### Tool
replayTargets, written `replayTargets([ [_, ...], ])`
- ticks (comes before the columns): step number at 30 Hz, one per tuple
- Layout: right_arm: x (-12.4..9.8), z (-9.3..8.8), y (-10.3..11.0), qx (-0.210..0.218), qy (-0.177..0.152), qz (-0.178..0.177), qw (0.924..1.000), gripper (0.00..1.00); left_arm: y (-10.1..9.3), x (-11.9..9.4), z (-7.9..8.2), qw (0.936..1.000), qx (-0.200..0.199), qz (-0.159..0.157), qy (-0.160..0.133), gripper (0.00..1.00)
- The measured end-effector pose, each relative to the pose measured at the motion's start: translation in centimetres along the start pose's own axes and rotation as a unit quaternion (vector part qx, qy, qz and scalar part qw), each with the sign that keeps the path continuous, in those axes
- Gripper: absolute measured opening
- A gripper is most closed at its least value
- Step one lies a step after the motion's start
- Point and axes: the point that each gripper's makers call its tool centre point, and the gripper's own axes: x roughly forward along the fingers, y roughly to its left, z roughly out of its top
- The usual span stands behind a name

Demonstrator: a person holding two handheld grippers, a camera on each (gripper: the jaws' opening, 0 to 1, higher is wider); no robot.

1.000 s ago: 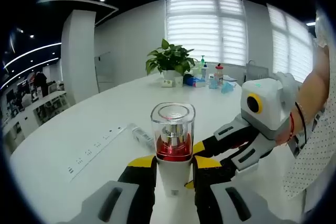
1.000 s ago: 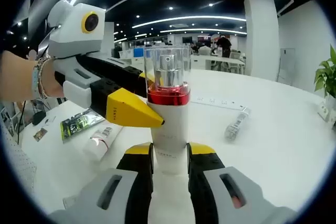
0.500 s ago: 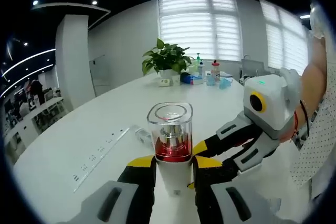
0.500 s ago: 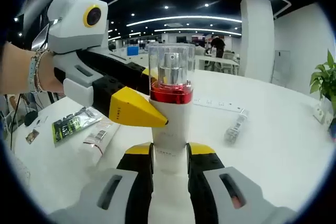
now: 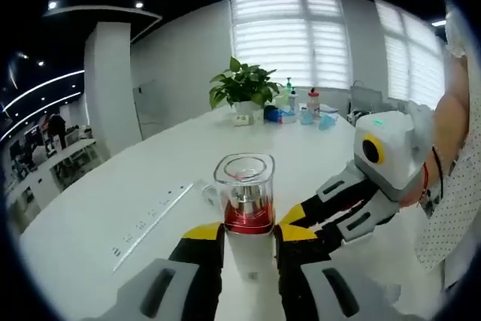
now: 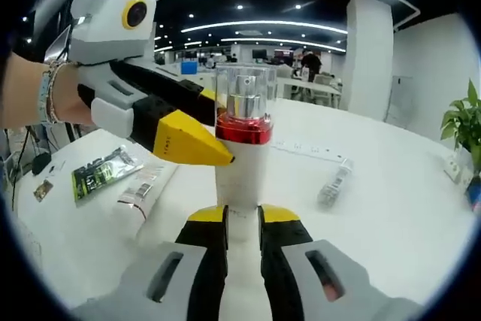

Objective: Arrange the skincare products in the storage area until every visible bottle or jar stands upright without overlapping.

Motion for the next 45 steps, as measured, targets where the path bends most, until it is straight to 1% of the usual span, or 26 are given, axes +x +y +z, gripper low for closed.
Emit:
replayTargets([
  [1, -0.3, 0.4, -0.2, 0.010, -0.009, 0.000, 0.9999, 0.14, 0.0, -0.3, 0.4, 0.9999, -0.006, 0.003, -0.011, 0.26],
  [3, -0.9, 1.0, -0.5, 0.026, -0.022, 0.002, 0.9994, 0.12, 0.5, -1.5, 0.9, 0.9992, -0.016, 0.023, -0.027, 0.26],
  [4, -1.3, 1.4, -0.4, 0.056, -0.029, 0.007, 0.9980, 0.10, 0.6, -2.2, 1.4, 0.9983, -0.027, 0.033, -0.041, 0.26],
  [6, -1.8, 1.7, -0.3, 0.087, -0.035, 0.016, 0.9955, 0.03, 1.0, -3.3, 1.9, 0.9963, -0.040, 0.049, -0.057, 0.26],
  [8, -2.5, 2.4, -0.3, 0.096, -0.046, 0.020, 0.9941, 0.02, 1.3, -4.8, 2.1, 0.9941, -0.043, 0.072, -0.069, 0.26],
  [9, -2.7, 2.7, 0.1, 0.104, -0.053, 0.030, 0.9927, 0.02, 1.6, -5.7, 1.7, 0.9922, -0.050, 0.093, -0.066, 0.26],
  [10, -2.9, 3.2, 0.9, 0.116, -0.059, 0.051, 0.9902, 0.01, 1.8, -6.5, 1.3, 0.9900, -0.060, 0.107, -0.070, 0.26],
  [12, -3.2, 4.1, 2.1, 0.132, -0.075, 0.081, 0.9851, 0.03, 1.9, -7.6, 0.7, 0.9857, -0.083, 0.123, -0.079, 0.25],
  [13, -3.3, 4.4, 2.4, 0.138, -0.082, 0.090, 0.9829, 0.05, 1.7, -7.8, 0.6, 0.9845, -0.090, 0.123, -0.086, 0.24],
  [15, -3.7, 5.5, 3.7, 0.167, -0.101, 0.126, 0.9726, 0.12, 1.1, -9.4, -0.9, 0.9768, -0.136, 0.135, -0.095, 0.24],
  [18, -3.6, 5.5, 4.0, 0.171, -0.098, 0.131, 0.9717, 0.14, 0.8, -10.3, -1.9, 0.9740, -0.143, 0.149, -0.092, 0.24],
  [19, -3.2, 5.2, 5.0, 0.150, -0.086, 0.143, 0.9745, 0.12, 0.6, -11.2, -3.3, 0.9708, -0.143, 0.173, -0.083, 0.24],
  [20, -3.0, 5.0, 5.2, 0.139, -0.079, 0.144, 0.9766, 0.10, 0.5, -11.7, -4.1, 0.9690, -0.145, 0.184, -0.077, 0.24],
  [21, -2.9, 4.7, 5.4, 0.129, -0.071, 0.144, 0.9785, 0.08, 0.3, -12.0, -4.5, 0.9674, -0.149, 0.191, -0.075, 0.24],
  [23, -2.7, 4.6, 6.0, 0.130, -0.068, 0.149, 0.9779, 0.06, -0.2, -12.5, -5.2, 0.9650, -0.160, 0.194, -0.076, 0.24],
  [24, -2.5, 4.2, 6.2, 0.125, -0.059, 0.152, 0.9787, 0.05, -0.6, -12.9, -5.6, 0.9610, -0.176, 0.198, -0.080, 0.24],
  [25, -2.4, 4.0, 6.5, 0.122, -0.053, 0.155, 0.9790, 0.03, -0.8, -13.1, -5.8, 0.9590, -0.182, 0.201, -0.081, 0.24],
  [26, -2.4, 3.9, 6.7, 0.121, -0.050, 0.156, 0.9790, 0.01, -1.0, -13.3, -6.2, 0.9585, -0.183, 0.204, -0.079, 0.24],
  [29, -2.1, 3.2, 7.6, 0.105, -0.033, 0.167, 0.9798, 0.00, -1.6, -13.6, -8.2, 0.9536, -0.189, 0.228, -0.055, 0.24],
  [31, -2.1, 3.0, 8.1, 0.103, -0.027, 0.177, 0.9785, 0.00, -2.0, -13.6, -8.8, 0.9517, -0.195, 0.232, -0.047, 0.24],
  [33, -2.2, 2.7, 9.0, 0.101, -0.019, 0.194, 0.9755, 0.00, -2.6, -13.7, -9.2, 0.9493, -0.201, 0.237, -0.049, 0.24],
  [37, -2.5, 1.9, 10.4, 0.050, -0.001, 0.222, 0.9737, 0.00, -3.5, -14.0, -10.1, 0.9429, -0.208, 0.255, -0.050, 0.24],
  [40, -2.6, 1.9, 10.6, 0.054, 0.005, 0.223, 0.9734, 0.00, -3.9, -14.2, -10.5, 0.9398, -0.208, 0.266, -0.053, 0.24],
  [43, -2.1, 1.4, 10.6, 0.066, 0.021, 0.222, 0.9726, 0.00, -4.1, -14.6, -10.7, 0.9312, -0.215, 0.288, -0.062, 0.24],
  [44, -2.1, 1.3, 10.6, 0.068, 0.023, 0.222, 0.9725, 0.00, -4.1, -14.7, -10.8, 0.9304, -0.215, 0.290, -0.062, 0.24],
  [45, -1.8, 1.0, 10.8, 0.074, 0.035, 0.224, 0.9712, 0.00, -4.2, -14.8, -10.8, 0.9292, -0.214, 0.295, -0.063, 0.24],
])
